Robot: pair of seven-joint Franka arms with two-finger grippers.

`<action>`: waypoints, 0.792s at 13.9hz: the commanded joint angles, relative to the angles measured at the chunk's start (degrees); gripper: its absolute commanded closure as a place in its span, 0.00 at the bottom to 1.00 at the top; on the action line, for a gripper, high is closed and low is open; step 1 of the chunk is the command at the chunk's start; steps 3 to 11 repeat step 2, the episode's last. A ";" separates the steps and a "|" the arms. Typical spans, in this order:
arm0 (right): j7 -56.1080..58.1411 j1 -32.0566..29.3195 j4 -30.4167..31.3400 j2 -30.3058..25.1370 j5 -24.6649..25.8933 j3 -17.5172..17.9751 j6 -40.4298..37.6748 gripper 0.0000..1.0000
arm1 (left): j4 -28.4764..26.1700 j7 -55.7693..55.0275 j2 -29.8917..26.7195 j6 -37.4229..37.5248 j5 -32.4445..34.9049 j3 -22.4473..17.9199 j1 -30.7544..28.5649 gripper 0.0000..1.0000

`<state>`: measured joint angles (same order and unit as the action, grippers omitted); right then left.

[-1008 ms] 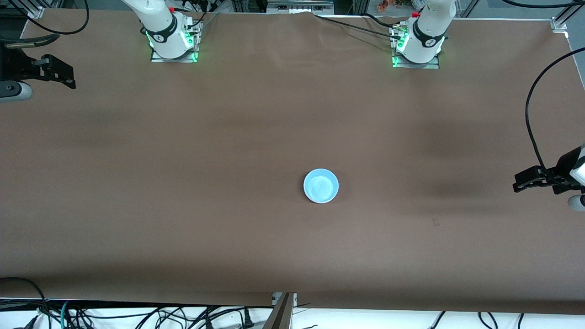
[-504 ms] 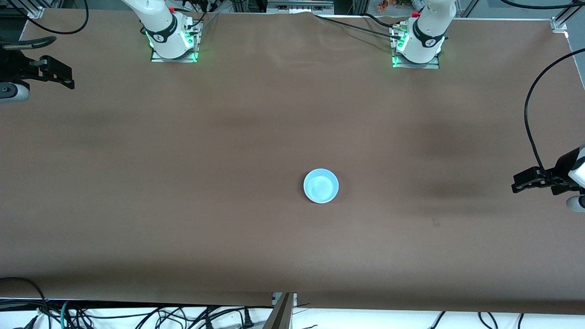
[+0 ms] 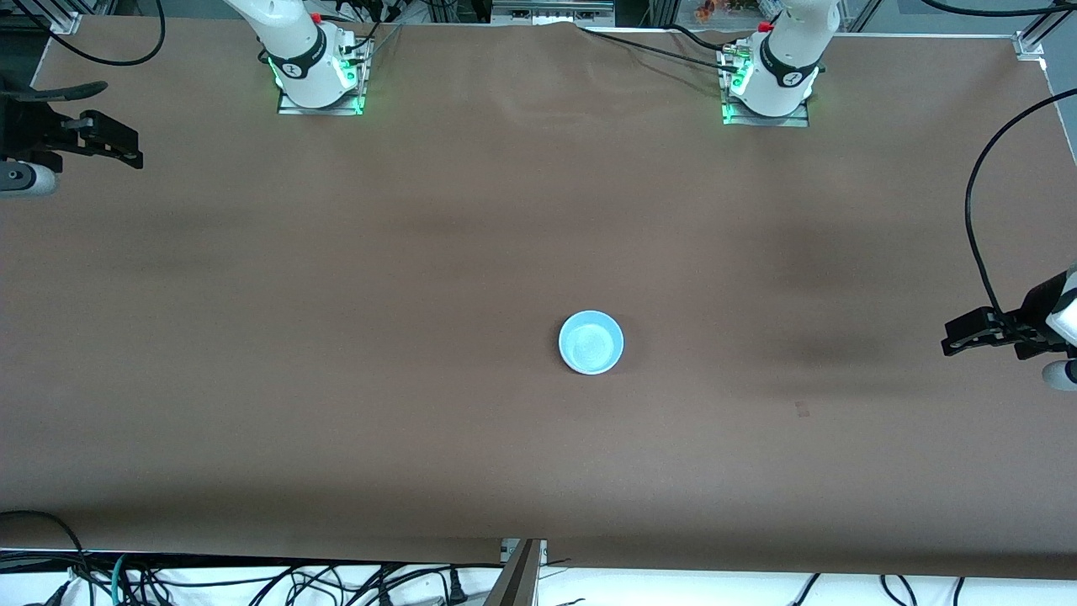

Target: Stack pink and blue bowls on white bowl

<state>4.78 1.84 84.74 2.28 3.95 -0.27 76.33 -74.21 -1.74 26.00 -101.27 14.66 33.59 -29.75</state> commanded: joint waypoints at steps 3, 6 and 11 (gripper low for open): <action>-0.47 -0.78 0.25 -0.44 -0.87 0.44 -0.13 0.00 | 1.70 -0.37 0.72 0.28 0.72 -0.28 0.74 0.00; -0.47 -0.78 0.25 -0.44 -0.87 0.44 -0.13 0.00 | 1.70 -0.37 0.72 0.28 0.72 -0.28 0.74 0.00; -0.47 -0.78 0.25 -0.44 -0.87 0.44 -0.13 0.00 | 1.70 -0.37 0.72 0.28 0.72 -0.28 0.74 0.00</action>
